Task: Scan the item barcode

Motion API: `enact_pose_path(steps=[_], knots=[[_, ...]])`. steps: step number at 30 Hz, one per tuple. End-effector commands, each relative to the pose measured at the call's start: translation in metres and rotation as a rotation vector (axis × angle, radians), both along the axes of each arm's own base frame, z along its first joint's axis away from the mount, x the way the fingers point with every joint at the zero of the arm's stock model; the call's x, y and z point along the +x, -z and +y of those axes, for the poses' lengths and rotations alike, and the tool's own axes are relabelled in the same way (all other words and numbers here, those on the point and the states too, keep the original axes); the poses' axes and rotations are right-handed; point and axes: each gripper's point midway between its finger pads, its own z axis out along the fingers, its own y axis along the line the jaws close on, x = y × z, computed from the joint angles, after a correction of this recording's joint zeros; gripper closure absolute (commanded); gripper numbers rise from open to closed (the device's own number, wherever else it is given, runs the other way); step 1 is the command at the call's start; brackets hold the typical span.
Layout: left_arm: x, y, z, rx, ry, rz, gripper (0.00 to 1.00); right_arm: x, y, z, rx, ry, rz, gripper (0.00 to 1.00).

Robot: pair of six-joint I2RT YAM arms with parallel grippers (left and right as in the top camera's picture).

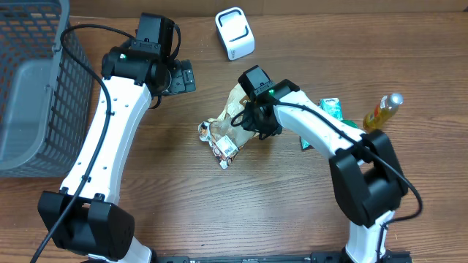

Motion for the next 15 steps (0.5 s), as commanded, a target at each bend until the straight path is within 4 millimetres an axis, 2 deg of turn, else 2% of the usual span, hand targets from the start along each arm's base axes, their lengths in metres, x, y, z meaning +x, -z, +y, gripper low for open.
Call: enact_pose_path(steps=[1, 4, 5, 7, 8, 15], knots=[[0.002, -0.011, -0.001, 0.009, 0.014, -0.029, 0.00, 0.001, -0.045, 0.010, 0.092, -0.068, -0.076, 0.60], [0.002, -0.011, -0.001, 0.009, 0.014, -0.029, 0.00, -0.005, -0.051, 0.012, 0.134, -0.075, -0.050, 0.71], [0.002, -0.011, -0.001, 0.009, 0.014, -0.029, 0.00, -0.010, -0.049, 0.012, 0.135, -0.077, -0.027, 0.76], [0.002, -0.011, -0.001, 0.009, 0.014, -0.029, 0.00, -0.018, -0.043, 0.008, 0.117, -0.077, 0.009, 0.93], [0.002, -0.011, -0.001, 0.009, 0.014, -0.029, 0.00, -0.023, -0.041, 0.008, 0.111, -0.081, 0.023, 0.96], [0.002, -0.011, -0.001, 0.009, 0.014, -0.029, 0.00, -0.059, -0.016, 0.019, 0.078, -0.097, 0.102, 0.96]])
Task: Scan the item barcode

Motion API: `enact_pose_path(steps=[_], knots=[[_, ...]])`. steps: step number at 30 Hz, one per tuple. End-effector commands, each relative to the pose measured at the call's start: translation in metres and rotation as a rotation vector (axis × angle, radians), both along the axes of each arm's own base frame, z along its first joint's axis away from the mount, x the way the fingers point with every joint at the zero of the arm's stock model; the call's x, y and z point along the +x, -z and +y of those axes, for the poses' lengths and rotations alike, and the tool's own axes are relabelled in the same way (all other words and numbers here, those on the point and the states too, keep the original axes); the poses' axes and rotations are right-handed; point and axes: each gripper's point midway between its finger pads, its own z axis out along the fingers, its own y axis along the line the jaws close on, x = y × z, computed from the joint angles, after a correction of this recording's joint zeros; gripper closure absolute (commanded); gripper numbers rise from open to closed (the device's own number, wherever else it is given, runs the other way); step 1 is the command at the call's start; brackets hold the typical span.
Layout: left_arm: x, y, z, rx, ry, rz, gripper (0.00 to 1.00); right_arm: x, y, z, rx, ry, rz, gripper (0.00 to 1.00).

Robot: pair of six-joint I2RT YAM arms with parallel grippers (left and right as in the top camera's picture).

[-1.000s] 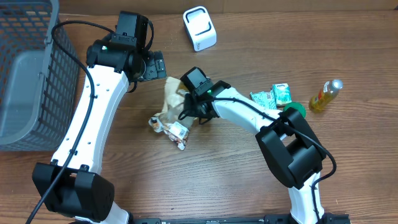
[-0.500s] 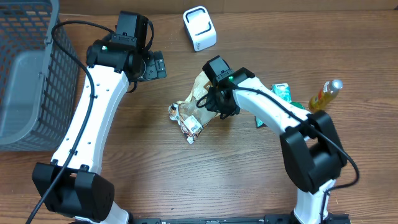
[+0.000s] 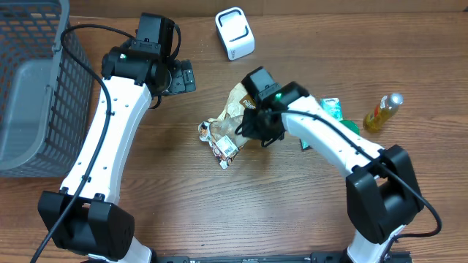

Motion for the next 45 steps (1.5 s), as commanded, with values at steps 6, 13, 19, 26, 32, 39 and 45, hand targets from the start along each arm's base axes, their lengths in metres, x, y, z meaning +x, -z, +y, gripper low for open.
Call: enact_pose_path(steps=[6, 13, 19, 26, 32, 39, 45], knots=[[0.002, -0.011, -0.001, 0.009, 0.014, -0.029, 0.00, -0.044, 0.036, 0.026, 0.016, 0.050, 0.061, 0.96], [0.002, -0.011, -0.001, 0.009, 0.014, -0.029, 0.00, -0.049, 0.045, 0.083, 0.164, -0.005, -0.056, 0.96], [0.002, -0.011, -0.001, 0.009, 0.014, -0.029, 0.00, -0.038, 0.021, 0.127, 0.278, -0.164, -0.214, 0.89], [0.002, -0.011, -0.001, 0.009, 0.014, -0.029, 0.00, 0.006, -0.037, 0.090, 0.226, -0.285, -0.352, 0.66], [0.002, -0.011, -0.001, 0.009, 0.014, -0.029, 0.00, 0.065, -0.048, 0.013, 0.148, -0.217, -0.415, 0.59], [0.002, -0.011, -0.001, 0.009, 0.014, -0.029, 0.00, 0.088, -0.034, -0.021, 0.168, -0.384, -0.447, 0.33], [0.002, -0.011, -0.001, 0.009, 0.014, -0.029, 0.00, 0.098, -0.007, -0.026, 0.147, -0.458, -0.450, 0.16]])
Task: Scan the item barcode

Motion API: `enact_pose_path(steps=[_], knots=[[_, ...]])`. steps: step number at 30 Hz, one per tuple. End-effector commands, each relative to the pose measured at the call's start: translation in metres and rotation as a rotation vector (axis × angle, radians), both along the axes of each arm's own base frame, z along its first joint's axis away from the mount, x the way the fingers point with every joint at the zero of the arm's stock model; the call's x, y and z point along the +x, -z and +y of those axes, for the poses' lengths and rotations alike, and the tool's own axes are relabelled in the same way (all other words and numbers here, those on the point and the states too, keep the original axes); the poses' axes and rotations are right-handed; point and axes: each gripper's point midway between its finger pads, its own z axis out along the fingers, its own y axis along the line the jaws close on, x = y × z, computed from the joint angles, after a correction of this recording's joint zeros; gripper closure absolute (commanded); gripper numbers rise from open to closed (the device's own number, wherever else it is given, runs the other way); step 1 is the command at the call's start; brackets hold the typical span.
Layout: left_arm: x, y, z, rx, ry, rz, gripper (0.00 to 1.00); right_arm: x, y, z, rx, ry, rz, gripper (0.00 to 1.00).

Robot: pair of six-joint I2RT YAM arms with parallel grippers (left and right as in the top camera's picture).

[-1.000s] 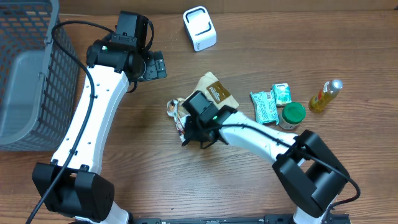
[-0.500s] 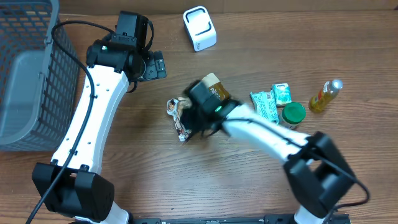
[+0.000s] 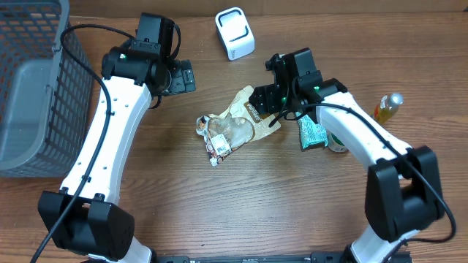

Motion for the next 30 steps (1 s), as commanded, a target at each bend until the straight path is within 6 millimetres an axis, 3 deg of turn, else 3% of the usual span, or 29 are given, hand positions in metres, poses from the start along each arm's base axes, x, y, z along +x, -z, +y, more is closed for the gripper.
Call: enact_pose_path(steps=[1, 4, 7, 14, 18, 21, 24, 30], knots=[[0.002, -0.011, -0.001, 0.009, 0.015, -0.029, 0.00, 0.005, 0.020, 0.007, -0.006, -0.102, -0.011, 0.14], [0.002, -0.011, -0.001, 0.009, 0.015, -0.029, 0.00, 0.006, 0.038, 0.009, -0.006, -0.105, 0.012, 0.12], [0.002, -0.011, -0.001, 0.009, 0.015, -0.029, 0.00, -0.007, 0.048, 0.024, 0.080, -0.162, 0.085, 0.12], [0.002, -0.011, -0.001, 0.009, 0.015, -0.029, 0.00, -0.058, 0.037, 0.058, 0.276, -0.287, 0.277, 0.17], [0.002, -0.011, -0.001, 0.009, 0.015, -0.029, 0.00, -0.080, 0.037, 0.074, 0.278, -0.336, 0.330, 0.18], [0.002, -0.011, -0.001, 0.009, 0.015, -0.029, 0.00, -0.082, 0.038, 0.074, 0.241, -0.332, 0.323, 0.21], [0.002, -0.011, -0.001, 0.009, 0.015, -0.029, 0.00, -0.077, 0.023, 0.070, 0.248, -0.310, 0.293, 0.22], [0.002, -0.011, -0.001, 0.009, 0.015, -0.029, 0.00, -0.052, -0.003, 0.048, 0.225, -0.246, 0.177, 0.14]])
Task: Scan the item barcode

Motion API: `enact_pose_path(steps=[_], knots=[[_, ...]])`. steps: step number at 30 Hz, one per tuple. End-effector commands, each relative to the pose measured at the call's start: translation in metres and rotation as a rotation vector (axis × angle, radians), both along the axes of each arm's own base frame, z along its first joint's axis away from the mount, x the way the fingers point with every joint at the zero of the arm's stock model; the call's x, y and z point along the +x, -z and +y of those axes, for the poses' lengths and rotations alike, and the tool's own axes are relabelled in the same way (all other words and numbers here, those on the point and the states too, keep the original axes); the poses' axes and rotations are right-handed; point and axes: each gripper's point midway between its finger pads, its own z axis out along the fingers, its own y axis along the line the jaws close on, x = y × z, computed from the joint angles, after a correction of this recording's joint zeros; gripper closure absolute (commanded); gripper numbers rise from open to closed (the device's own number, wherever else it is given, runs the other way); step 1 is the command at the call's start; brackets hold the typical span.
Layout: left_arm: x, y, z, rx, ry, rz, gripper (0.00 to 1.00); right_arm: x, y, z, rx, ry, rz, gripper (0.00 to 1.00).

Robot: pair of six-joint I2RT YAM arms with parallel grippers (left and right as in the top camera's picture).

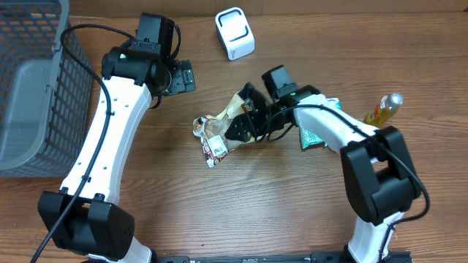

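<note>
A crinkled tan snack bag point(219, 126) lies mid-table, its white label end point(212, 150) pointing toward the front left. My right gripper point(245, 123) sits low on the bag's right half, its fingers closed over the foil and hiding that part. The white barcode scanner point(234, 33) stands at the back, apart from the bag. Far from both, my left gripper point(184, 77) hovers at the back left; how its jaws stand does not show from above.
A grey mesh basket point(29, 88) fills the left edge. Green packets point(314, 136) point(333, 107) lie beside the right arm, and a yellow bottle point(384, 109) lies at the far right.
My right gripper has moved from the bag's back-right tip down and left onto its right half. The bag has shifted slightly left. The left arm is unchanged.
My right gripper first sat on the bag's middle, wrist turned to the left, and stayed there half a second later. Then it was at the bag's back-right end, the bag flatter and turned. Now it rests over the bag's right half; the left arm never moved.
</note>
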Motion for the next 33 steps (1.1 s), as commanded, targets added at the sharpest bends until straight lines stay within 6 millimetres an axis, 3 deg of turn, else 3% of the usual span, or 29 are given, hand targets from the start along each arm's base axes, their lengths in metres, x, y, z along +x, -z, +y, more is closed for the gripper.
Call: enact_pose_path(steps=[1, 9, 15, 33], knots=[[0.002, -0.011, -0.001, 0.009, 0.014, -0.029, 0.00, 0.023, -0.034, -0.018, 0.000, 0.062, -0.112, 0.12], [0.002, -0.011, -0.001, 0.009, 0.014, -0.029, 0.00, 0.058, -0.023, -0.059, -0.134, 0.186, -0.203, 0.00], [0.002, -0.011, -0.001, 0.009, 0.014, -0.029, 0.00, 0.074, -0.022, -0.058, -0.116, 0.193, -0.256, 0.00], [0.002, -0.011, -0.001, 0.009, 0.014, -0.029, 0.00, 0.095, 0.033, -0.060, -0.168, 0.201, -0.272, 0.00]])
